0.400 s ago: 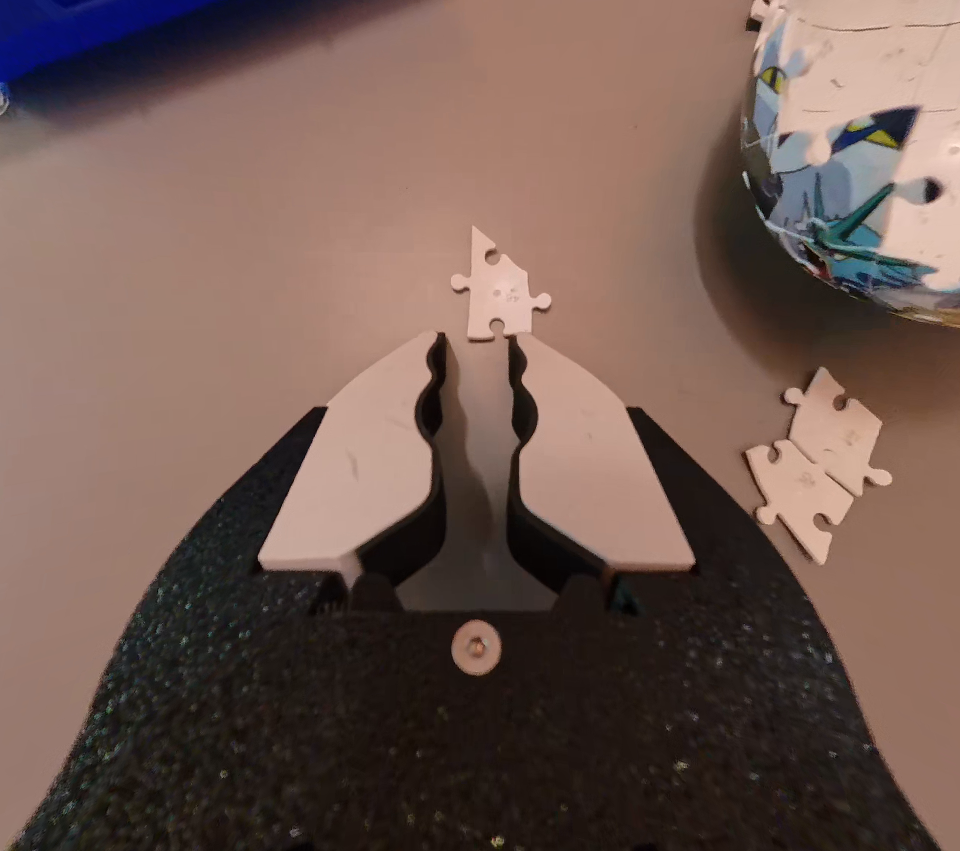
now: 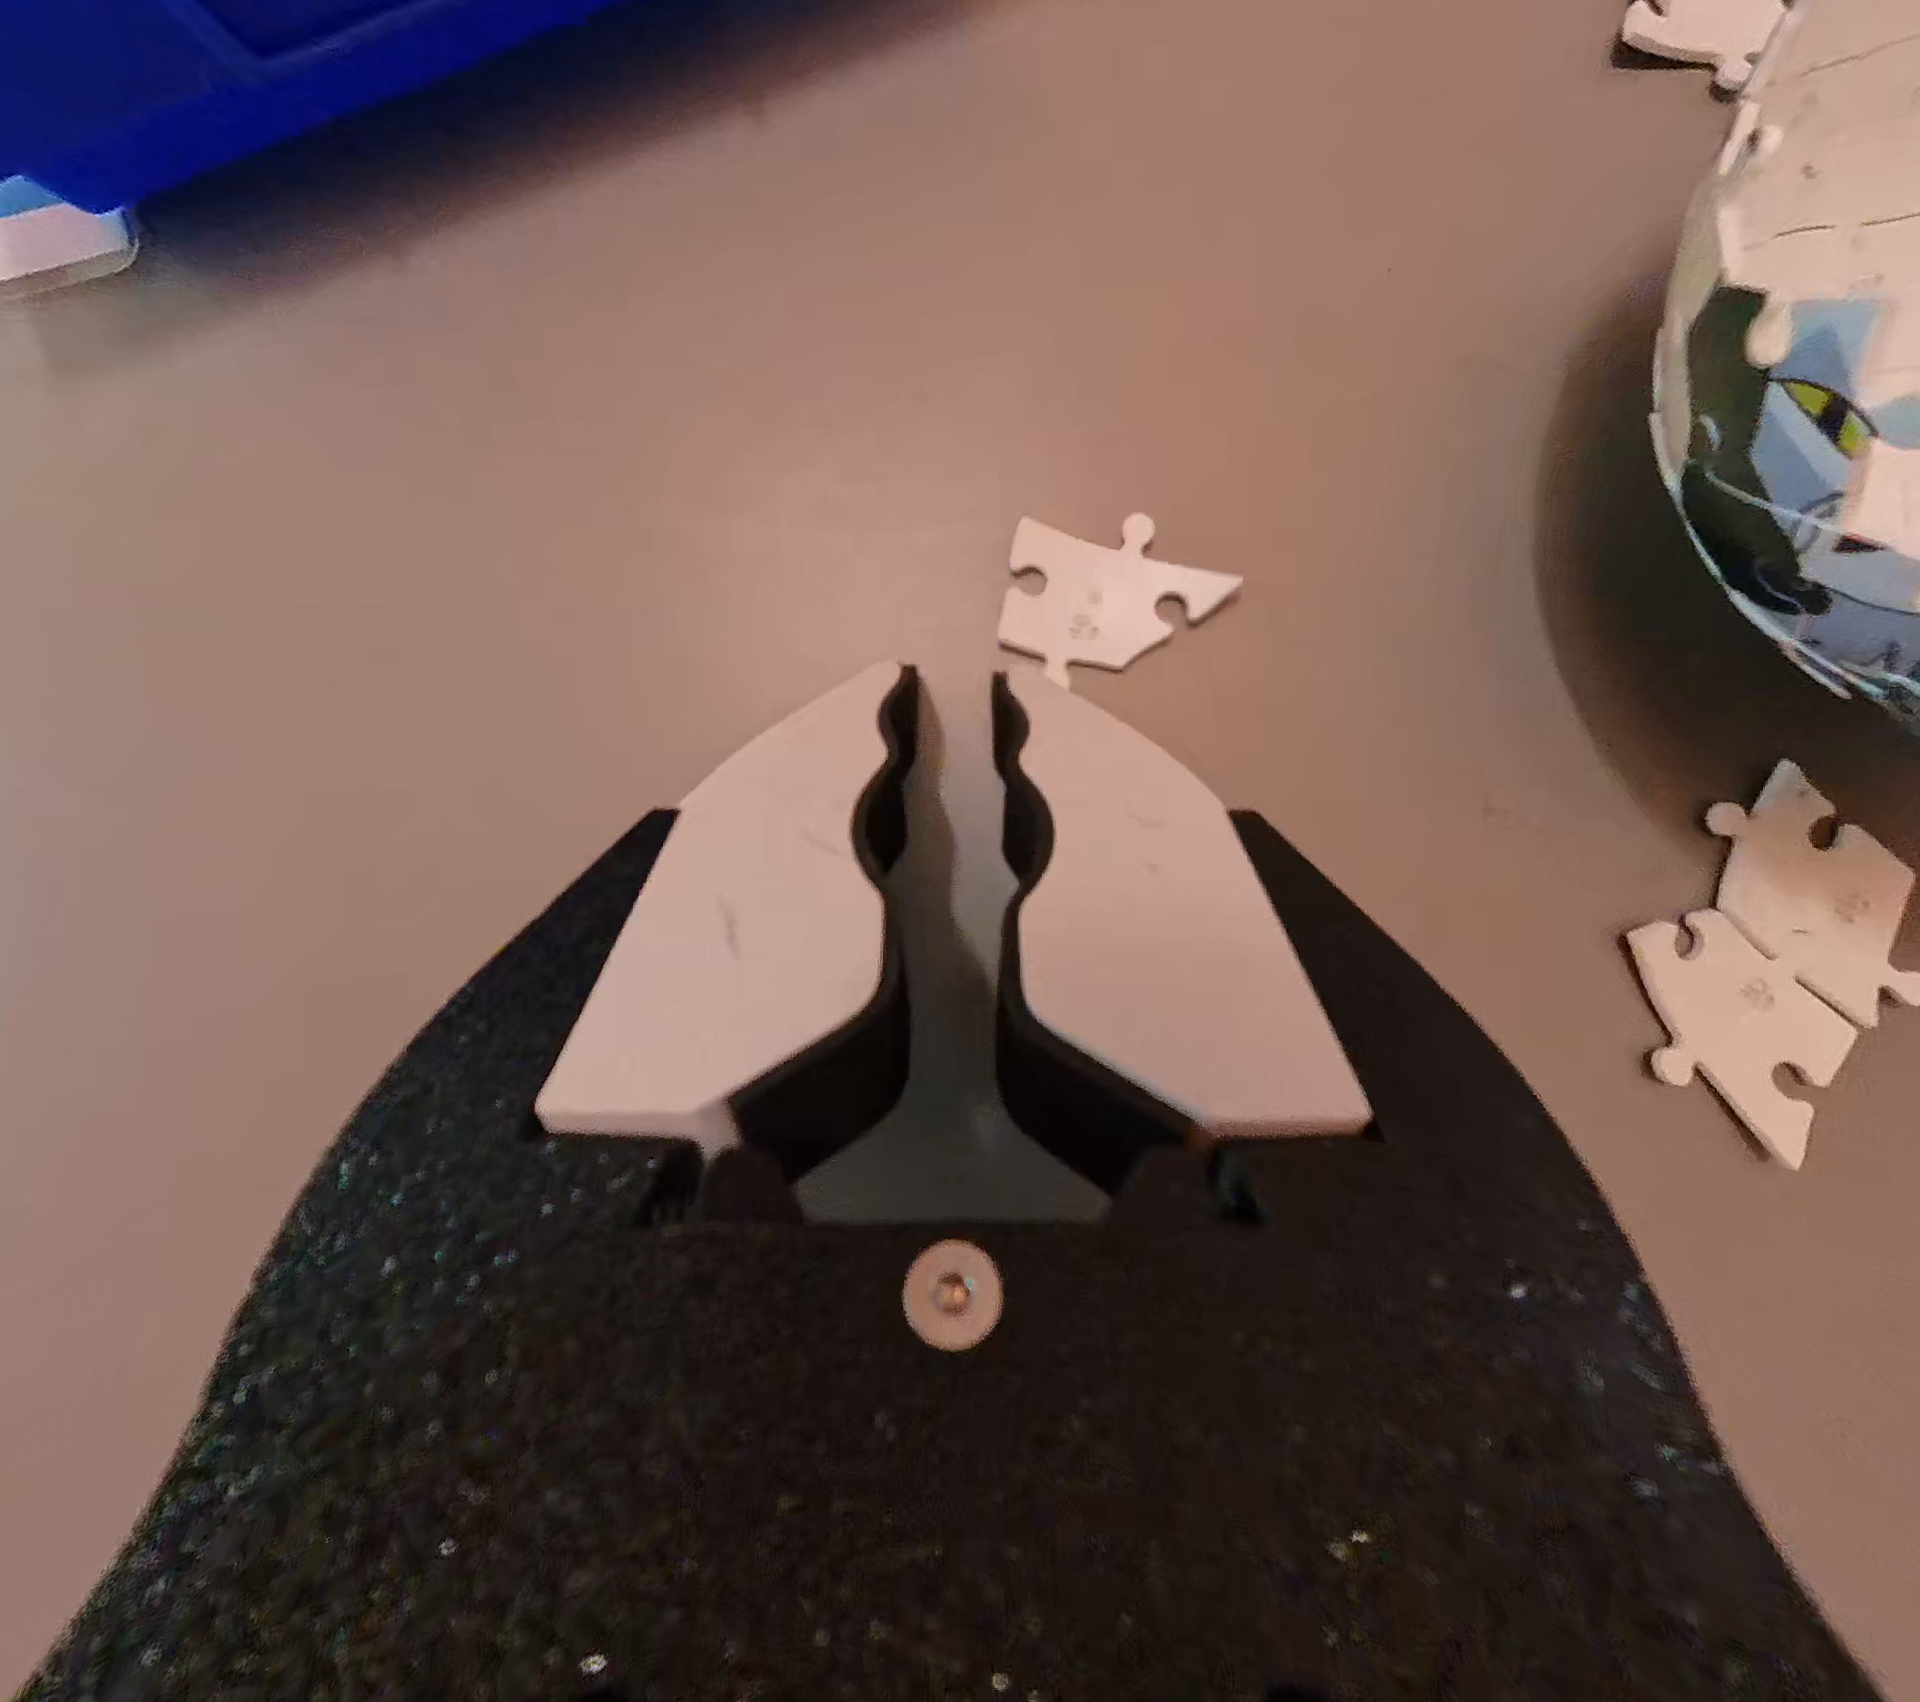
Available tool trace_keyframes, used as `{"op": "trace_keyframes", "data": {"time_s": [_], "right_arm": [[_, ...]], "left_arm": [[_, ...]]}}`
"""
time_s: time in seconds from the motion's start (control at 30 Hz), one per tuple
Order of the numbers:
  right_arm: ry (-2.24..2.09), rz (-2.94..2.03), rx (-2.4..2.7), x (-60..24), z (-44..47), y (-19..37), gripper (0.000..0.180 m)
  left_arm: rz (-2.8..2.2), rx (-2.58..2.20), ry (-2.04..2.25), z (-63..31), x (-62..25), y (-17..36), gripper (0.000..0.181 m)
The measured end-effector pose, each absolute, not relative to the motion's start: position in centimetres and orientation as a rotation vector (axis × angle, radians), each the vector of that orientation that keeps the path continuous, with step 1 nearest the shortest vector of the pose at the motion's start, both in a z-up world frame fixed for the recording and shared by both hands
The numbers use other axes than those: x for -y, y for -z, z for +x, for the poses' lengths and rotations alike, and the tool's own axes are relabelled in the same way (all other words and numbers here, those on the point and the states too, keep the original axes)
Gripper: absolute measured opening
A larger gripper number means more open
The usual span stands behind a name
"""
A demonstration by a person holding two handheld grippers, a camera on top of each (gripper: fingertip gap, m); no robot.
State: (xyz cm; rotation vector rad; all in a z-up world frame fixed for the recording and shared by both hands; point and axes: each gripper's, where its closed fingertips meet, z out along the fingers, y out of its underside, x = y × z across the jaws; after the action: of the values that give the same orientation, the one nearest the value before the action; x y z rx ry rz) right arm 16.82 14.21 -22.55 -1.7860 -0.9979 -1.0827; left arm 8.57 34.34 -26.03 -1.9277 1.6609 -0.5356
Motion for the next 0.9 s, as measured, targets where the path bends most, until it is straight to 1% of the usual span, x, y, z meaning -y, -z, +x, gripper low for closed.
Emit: {"op": "trace_keyframes", "data": {"time_s": [0.03,0.13,0.23,0.67,0.9], "right_arm": [[1.079,-1.787,0.995,-14.2,16.8,22.6,0.068],[1.075,-1.79,0.99,-14.1,16.9,22.6,0.066],[1.076,-1.792,0.989,-14.1,17.0,22.6,0.066],[1.074,-1.795,0.986,-14.2,16.9,22.7,0.063],[1.077,-1.795,0.988,-14.3,16.9,22.7,0.062]], "left_arm": [[-1.918,-1.676,0.557,8.6,-34.1,25.9,0.014],[-1.847,-1.722,0.681,9.3,-32.8,25.0,0.014],[-1.87,-1.8,0.6,9.0,-32.5,26.0,0.014],[-1.869,-1.796,0.628,9.6,-32.5,26.1,0.011],[-1.867,-1.813,0.617,9.7,-32.7,26.1,0.013]]}}
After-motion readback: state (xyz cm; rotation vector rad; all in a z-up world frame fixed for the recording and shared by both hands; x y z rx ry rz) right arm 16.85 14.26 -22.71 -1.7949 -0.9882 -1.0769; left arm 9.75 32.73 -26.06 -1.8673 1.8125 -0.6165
